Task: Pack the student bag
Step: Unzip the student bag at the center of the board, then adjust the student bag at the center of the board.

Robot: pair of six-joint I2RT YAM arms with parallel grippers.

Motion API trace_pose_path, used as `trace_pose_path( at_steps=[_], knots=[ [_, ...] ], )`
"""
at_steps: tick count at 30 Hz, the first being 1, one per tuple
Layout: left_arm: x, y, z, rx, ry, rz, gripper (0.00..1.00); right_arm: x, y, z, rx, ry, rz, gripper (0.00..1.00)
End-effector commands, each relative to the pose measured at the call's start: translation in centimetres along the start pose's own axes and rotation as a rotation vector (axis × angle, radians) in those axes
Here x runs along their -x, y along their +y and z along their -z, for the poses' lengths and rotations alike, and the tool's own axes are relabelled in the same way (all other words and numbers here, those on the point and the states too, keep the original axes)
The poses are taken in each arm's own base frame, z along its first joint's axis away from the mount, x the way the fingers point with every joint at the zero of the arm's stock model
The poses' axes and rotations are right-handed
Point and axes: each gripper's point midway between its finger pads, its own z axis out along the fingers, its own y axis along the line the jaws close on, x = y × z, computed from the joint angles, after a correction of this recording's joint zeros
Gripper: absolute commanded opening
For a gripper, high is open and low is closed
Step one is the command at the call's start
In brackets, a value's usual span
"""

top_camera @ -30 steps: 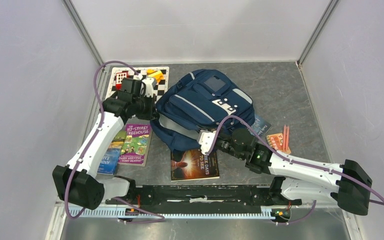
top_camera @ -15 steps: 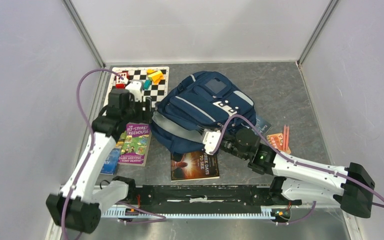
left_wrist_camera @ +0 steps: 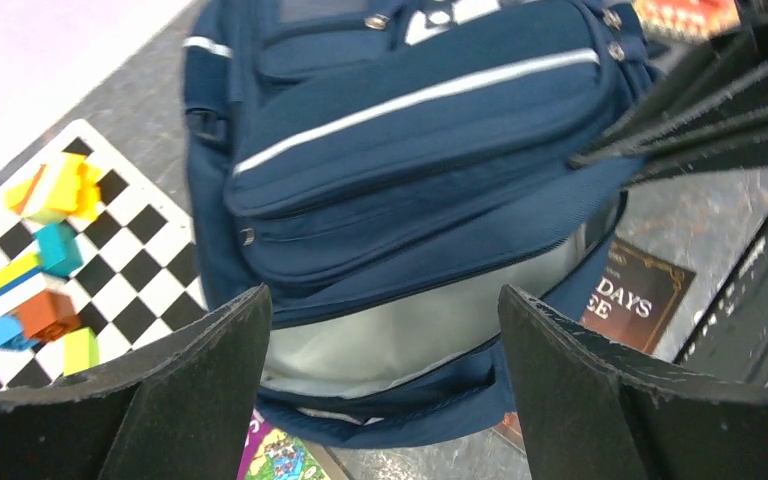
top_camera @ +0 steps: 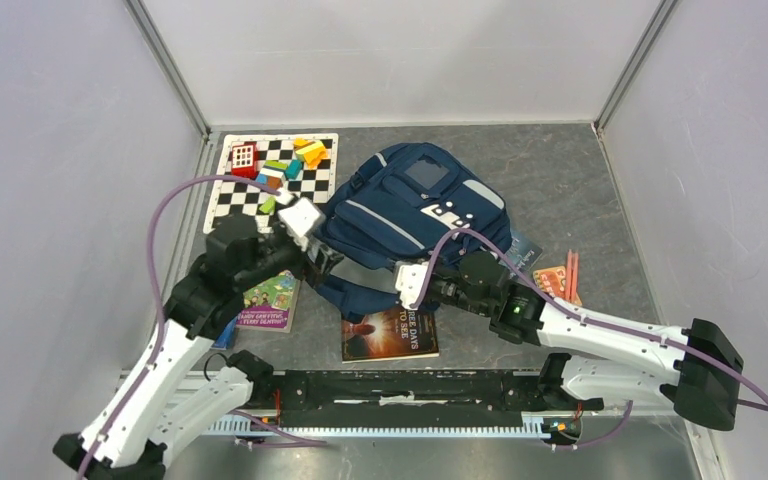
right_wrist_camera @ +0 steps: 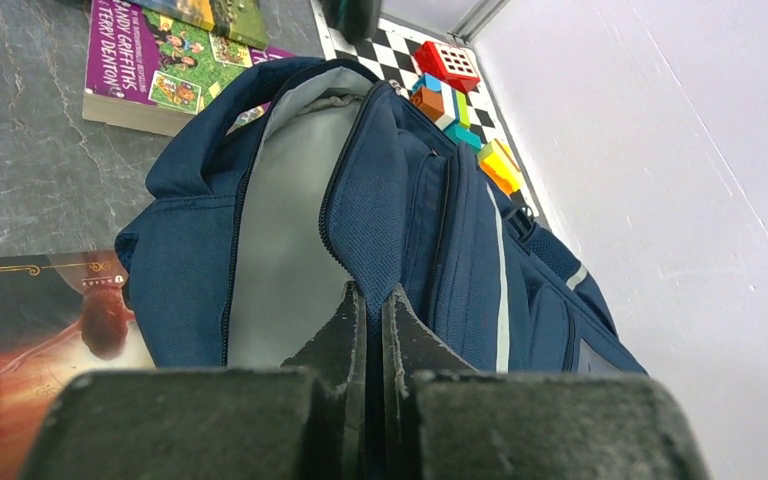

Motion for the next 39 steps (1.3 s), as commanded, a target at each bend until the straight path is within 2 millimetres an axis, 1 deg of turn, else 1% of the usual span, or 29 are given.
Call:
trace_pose_path(
  at_steps=[1, 3, 7, 9, 12, 14, 15, 17, 21, 23, 25, 27, 28, 29, 31, 32, 34, 35, 37, 38, 39],
  knots=[
    [-1.7, -1.8, -1.7, -0.076, 0.089, -0.173, 0.88, 5.7, -2.7, -0.4, -0.030, -0.156, 0.011, 0.00],
    [-1.6, -2.5, -2.3, -0.099, 0.093, -0.196, 0.88, 5.6, -2.6, -0.4, -0.022, -0.152, 0.009, 0.00],
    [-1.3, -3.0, -3.4, -0.101, 0.062, -0.249, 0.93, 5.4, -2.1, -0.4, 0.006, -0.143, 0.011, 0.00],
    [-1.8, -3.0, -4.2, -0.095, 0.064, -0.262, 0.94, 5.4, -1.9, -0.5, 0.018, -0.145, 0.008, 0.00],
    [-2.5, -3.5, -5.2, -0.121, 0.089, -0.252, 0.94, 5.5, -1.9, -0.5, 0.020, -0.146, 0.006, 0.00],
    [-2.9, -3.7, -5.7, -0.129, 0.105, -0.246, 0.92, 5.5, -2.0, -0.4, 0.013, -0.145, 0.007, 0.00],
    [-3.1, -3.7, -5.9, -0.131, 0.112, -0.242, 0.88, 5.6, -2.1, -0.3, 0.007, -0.144, 0.006, 0.00],
    [-3.3, -3.8, -6.3, -0.131, 0.124, -0.232, 0.75, 5.5, -2.6, -0.2, -0.015, -0.135, 0.002, 0.00],
    [-3.9, -4.0, -6.8, -0.130, 0.130, -0.203, 0.55, 5.2, -3.3, 0.2, -0.061, -0.117, -0.023, 0.00],
    [-4.2, -4.2, -7.2, -0.136, 0.123, -0.183, 0.40, 5.0, -3.7, 0.5, -0.085, -0.108, -0.038, 0.00],
    [-4.5, -4.4, -7.5, -0.137, 0.120, -0.157, 0.24, 4.9, -4.2, 0.9, -0.124, -0.105, -0.056, 0.00],
    [-4.3, -4.3, -7.6, -0.127, 0.117, -0.137, 0.07, 4.8, -4.8, 1.3, -0.163, -0.105, -0.084, 0.00],
    [-4.1, -4.1, -7.6, -0.114, 0.115, -0.130, 0.02, 4.6, -5.2, 1.6, -0.193, -0.096, -0.102, 0.03],
    [-3.7, -3.7, -7.4, -0.086, 0.109, -0.123, 0.02, 4.5, -5.4, 1.9, -0.208, -0.092, -0.123, 0.13],
    [-3.0, -2.7, -6.9, -0.025, 0.096, -0.105, 0.02, 3.8, -6.1, 2.6, -0.268, -0.065, -0.175, 0.23],
    [-2.8, -2.0, -6.6, 0.018, 0.089, -0.097, 0.02, 3.0, -6.7, 3.1, -0.317, -0.026, -0.205, 0.32],
    [-2.8, -0.9, -6.1, 0.090, 0.085, -0.073, 0.02, 1.3, -8.4, 4.6, -0.443, 0.065, -0.275, 0.69],
    [-2.8, -0.5, -5.9, 0.115, 0.087, -0.063, 0.02, 0.5, -9.2, 5.5, -0.510, 0.119, -0.302, 0.81],
    [-3.2, 0.1, -5.7, 0.153, 0.115, -0.046, 0.02, -0.6, -10.6, 7.4, -0.617, 0.196, -0.347, 0.94],
    [-3.1, 0.3, -5.7, 0.166, 0.126, -0.038, 0.02, -1.0, -11.4, 8.5, -0.673, 0.232, -0.375, 0.98],
    [-3.2, 0.5, -5.6, 0.178, 0.142, -0.028, 0.02, -1.6, -12.0, 9.4, -0.723, 0.260, -0.412, 0.98]
  ],
)
